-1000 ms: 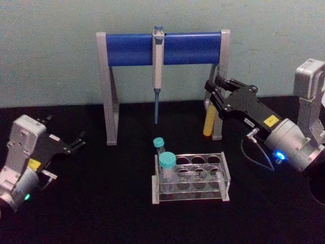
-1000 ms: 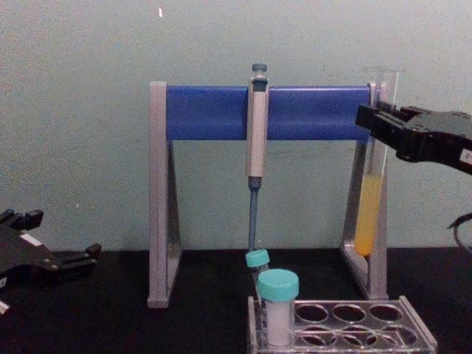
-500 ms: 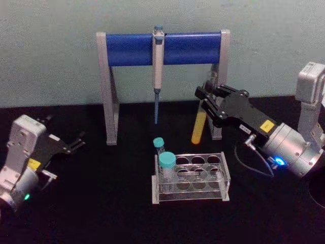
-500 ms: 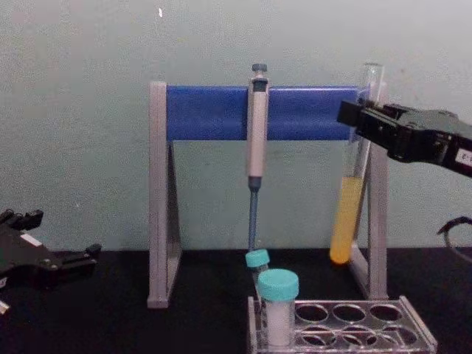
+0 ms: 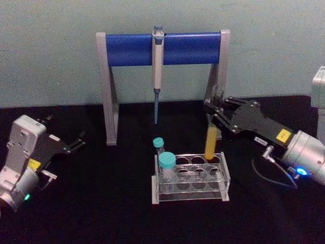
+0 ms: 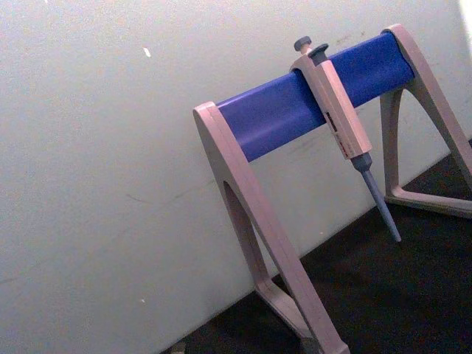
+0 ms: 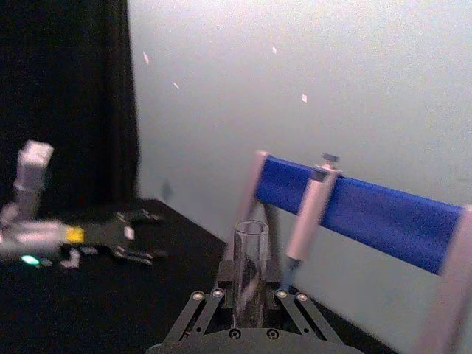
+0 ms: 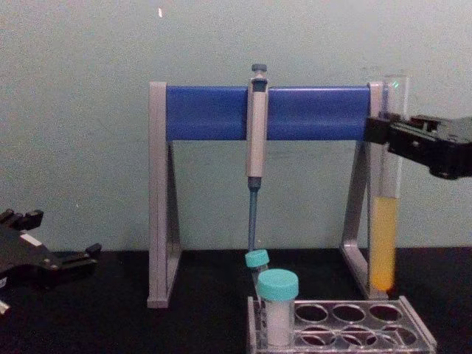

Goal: Pick up the test tube from the test tube rack, shake it, then place it back into the test tube rack.

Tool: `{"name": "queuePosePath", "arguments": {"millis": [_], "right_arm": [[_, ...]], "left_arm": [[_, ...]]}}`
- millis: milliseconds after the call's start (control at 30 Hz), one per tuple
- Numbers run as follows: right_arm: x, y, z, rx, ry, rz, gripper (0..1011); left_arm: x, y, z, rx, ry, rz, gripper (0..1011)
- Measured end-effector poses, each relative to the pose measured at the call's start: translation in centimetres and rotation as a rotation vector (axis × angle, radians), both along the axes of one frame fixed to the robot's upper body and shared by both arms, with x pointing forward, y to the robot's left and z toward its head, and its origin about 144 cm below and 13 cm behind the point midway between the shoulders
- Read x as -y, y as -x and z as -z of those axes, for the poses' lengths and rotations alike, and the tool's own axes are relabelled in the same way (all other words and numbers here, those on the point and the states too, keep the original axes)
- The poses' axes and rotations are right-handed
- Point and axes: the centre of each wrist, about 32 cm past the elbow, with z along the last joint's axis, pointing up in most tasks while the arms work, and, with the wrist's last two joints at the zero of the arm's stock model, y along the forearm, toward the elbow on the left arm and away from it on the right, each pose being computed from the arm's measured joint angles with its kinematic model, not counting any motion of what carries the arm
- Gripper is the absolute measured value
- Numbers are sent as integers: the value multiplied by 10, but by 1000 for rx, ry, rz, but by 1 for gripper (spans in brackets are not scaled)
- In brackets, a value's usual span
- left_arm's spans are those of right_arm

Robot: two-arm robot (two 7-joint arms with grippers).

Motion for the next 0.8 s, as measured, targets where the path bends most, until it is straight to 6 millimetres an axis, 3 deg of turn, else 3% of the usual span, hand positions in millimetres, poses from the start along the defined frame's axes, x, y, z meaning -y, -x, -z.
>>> {"name": "queuePosePath", "arguments": {"millis": [300, 533, 700, 733, 800], "right_arm": [[7, 2, -8, 71, 120, 124, 234], [1, -8, -12, 107, 140, 186, 234], [-7, -18, -10, 119, 103, 203, 235], [-24, -27, -6, 19, -74, 49, 234], [-24, -26, -6, 10, -78, 37, 234]], "left_arm": [[0, 0, 0, 0, 0, 0, 1001], [0, 0, 0, 0, 0, 0, 1001], [0, 0, 0, 0, 0, 0, 1001], [0, 0, 0, 0, 0, 0, 1001], [0, 0, 0, 0, 0, 0, 1001]]}}
